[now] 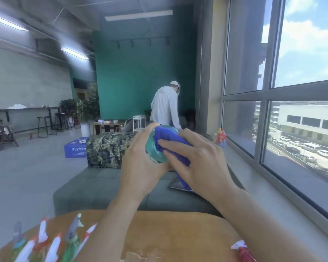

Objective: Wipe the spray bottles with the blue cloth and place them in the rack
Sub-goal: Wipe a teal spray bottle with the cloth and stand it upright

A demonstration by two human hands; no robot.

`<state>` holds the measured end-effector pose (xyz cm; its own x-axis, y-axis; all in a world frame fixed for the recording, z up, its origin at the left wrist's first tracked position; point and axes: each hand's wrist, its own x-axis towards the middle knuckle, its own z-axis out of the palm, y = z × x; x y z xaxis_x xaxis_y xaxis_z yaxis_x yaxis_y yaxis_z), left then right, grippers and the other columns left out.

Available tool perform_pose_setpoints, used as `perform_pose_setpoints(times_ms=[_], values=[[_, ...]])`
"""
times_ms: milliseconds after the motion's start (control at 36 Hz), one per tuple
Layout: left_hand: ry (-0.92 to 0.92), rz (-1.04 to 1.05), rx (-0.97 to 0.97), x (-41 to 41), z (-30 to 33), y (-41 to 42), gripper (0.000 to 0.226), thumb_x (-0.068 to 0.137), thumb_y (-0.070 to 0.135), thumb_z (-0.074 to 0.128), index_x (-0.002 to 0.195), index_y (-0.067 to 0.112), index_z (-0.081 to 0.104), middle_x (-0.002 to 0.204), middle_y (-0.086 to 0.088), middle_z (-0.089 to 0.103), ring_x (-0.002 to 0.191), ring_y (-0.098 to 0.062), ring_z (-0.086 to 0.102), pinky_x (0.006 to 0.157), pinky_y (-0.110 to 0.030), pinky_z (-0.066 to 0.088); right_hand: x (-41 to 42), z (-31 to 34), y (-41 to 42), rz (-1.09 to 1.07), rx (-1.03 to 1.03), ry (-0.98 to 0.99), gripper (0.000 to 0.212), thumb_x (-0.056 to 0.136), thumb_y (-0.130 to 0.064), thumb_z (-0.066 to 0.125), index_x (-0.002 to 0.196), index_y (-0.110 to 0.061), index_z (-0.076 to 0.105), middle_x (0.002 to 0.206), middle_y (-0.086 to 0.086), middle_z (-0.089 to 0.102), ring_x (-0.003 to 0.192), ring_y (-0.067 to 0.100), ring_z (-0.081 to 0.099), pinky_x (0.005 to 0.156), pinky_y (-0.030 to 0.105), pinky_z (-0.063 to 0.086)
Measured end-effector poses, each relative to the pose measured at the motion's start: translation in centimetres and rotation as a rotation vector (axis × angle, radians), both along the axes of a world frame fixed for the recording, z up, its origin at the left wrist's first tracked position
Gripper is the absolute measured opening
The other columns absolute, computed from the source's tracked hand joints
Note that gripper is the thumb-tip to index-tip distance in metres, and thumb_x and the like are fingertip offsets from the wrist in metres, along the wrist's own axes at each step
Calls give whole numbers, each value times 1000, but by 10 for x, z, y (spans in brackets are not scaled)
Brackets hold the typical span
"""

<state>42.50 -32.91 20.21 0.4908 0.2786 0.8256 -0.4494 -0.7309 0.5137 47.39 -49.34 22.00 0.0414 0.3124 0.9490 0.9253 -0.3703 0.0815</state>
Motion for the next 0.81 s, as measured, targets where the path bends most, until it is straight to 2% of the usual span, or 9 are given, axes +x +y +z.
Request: perform_pose_setpoints(times_ms=[111, 250, 417, 444, 500, 583, 694, 806], values=[[-6, 20, 7, -3, -1, 7, 87, 68, 46, 89, 148, 38, 55, 138, 18, 66, 124, -10, 66, 99, -47, 59, 4, -6, -8, -5, -75, -11, 26, 102, -38, 59, 118, -34, 78, 100, -6, 64, 85, 16, 62, 62, 39, 55], [-9, -1, -4, -3, -5, 9, 85, 73, 40, 98, 146, 40, 56, 135, 17, 67, 126, -12, 65, 99, -49, 60, 9, -6, -11, -103, 16, -9, 23, 99, -36, 64, 115, -34, 80, 95, -8, 63, 81, 15, 61, 60, 29, 48], [-18, -44, -25, 2, -7, 6, 86, 71, 42, 97, 146, 44, 55, 134, 17, 67, 123, -15, 68, 94, -50, 62, 7, -7, -4, -55, 2, 39, 24, 99, -36, 62, 116, -33, 79, 95, -7, 63, 81, 15, 62, 58, 37, 53], [-18, -50, -32, 2, -7, 6, 87, 71, 45, 96, 147, 45, 54, 135, 18, 66, 123, -16, 68, 94, -51, 62, 8, -8, -5, -20, 18, 77, 24, 99, -36, 63, 116, -33, 79, 96, -9, 64, 82, 13, 63, 62, 35, 54], [-14, -51, -52, 1, -10, 6, 90, 69, 50, 95, 148, 48, 52, 138, 24, 61, 123, -16, 68, 95, -51, 62, 8, -8, -7, 89, 108, 220, 22, 98, -34, 66, 116, -32, 80, 97, -13, 63, 86, 5, 62, 74, 22, 51], [-1, -25, -33, 0, -19, 7, 95, 70, 40, 99, 150, 48, 50, 143, 30, 53, 132, -14, 63, 100, -49, 61, 9, -7, -10, 189, 248, 468, 21, 99, -26, 70, 116, -32, 79, 95, -11, 64, 92, 3, 61, 80, 9, 41], [65, -38, -22, -1, -36, 9, 98, 74, 31, 101, 153, 52, 46, 149, 24, 47, 136, -10, 58, 105, -46, 59, 17, -25, -2, 299, 240, 794, 21, 99, -27, 70, 113, -39, 79, 105, -16, 73, 101, -1, 66, 91, 16, 48], [201, -121, -63, -6, -61, 9, 101, 77, 40, 98, 153, 66, 37, 154, 31, 40, 133, -15, 62, 107, -42, 58, 22, -54, 2, 344, 273, 978, 19, 99, -27, 71, 110, -41, 79, 108, -17, 76, 101, -3, 69, 93, 20, 52]])
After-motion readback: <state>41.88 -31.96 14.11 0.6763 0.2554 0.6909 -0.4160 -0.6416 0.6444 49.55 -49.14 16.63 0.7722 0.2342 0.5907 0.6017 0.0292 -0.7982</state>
